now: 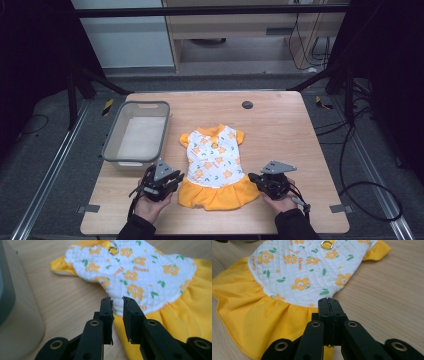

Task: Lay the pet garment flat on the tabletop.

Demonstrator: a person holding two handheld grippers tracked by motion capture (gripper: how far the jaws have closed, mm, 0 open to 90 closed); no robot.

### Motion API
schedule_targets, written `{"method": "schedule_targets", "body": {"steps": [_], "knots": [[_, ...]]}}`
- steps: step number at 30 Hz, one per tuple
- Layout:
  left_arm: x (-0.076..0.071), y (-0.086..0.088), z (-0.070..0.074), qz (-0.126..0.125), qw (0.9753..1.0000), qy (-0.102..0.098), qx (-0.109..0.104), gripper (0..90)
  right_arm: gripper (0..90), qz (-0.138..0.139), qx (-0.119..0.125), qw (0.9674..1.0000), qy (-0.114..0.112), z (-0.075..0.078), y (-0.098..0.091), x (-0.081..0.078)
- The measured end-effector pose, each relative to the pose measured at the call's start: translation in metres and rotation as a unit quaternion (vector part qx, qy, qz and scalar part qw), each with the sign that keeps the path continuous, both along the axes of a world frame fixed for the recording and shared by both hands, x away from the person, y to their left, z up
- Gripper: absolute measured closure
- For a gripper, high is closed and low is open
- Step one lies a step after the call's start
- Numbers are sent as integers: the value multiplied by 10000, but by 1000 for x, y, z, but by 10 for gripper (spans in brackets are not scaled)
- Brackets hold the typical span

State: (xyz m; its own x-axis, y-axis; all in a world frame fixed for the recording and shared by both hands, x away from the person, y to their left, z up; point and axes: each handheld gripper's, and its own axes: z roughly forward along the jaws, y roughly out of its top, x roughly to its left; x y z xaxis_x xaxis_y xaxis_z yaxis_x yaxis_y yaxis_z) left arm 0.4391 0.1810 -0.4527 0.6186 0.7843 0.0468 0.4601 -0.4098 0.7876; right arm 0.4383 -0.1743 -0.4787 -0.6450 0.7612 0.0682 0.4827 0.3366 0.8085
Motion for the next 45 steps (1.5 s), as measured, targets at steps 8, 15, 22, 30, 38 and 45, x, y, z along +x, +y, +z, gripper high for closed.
{"method": "schedule_targets", "body": {"steps": [8,15,22,30,38,45], "knots": [[34,-26,-4,-55,9999,-41,-74,867,900,119,86,9998,133,-6,11,8],[49,-40,-29,-194,9992,288,201,857,900,230,-40,9994,255,-15,16,9],[50,-35,-42,-112,9981,459,406,851,897,286,-222,9984,427,-20,18,7],[49,-32,-42,-105,9978,520,407,847,898,441,-179,9970,610,-22,19,-3],[47,-29,-39,70,9980,455,426,719,875,454,-141,9970,604,-19,19,-4],[26,-20,-24,-1,9993,248,270,602,791,210,109,9995,221,-9,6,-5]]}}
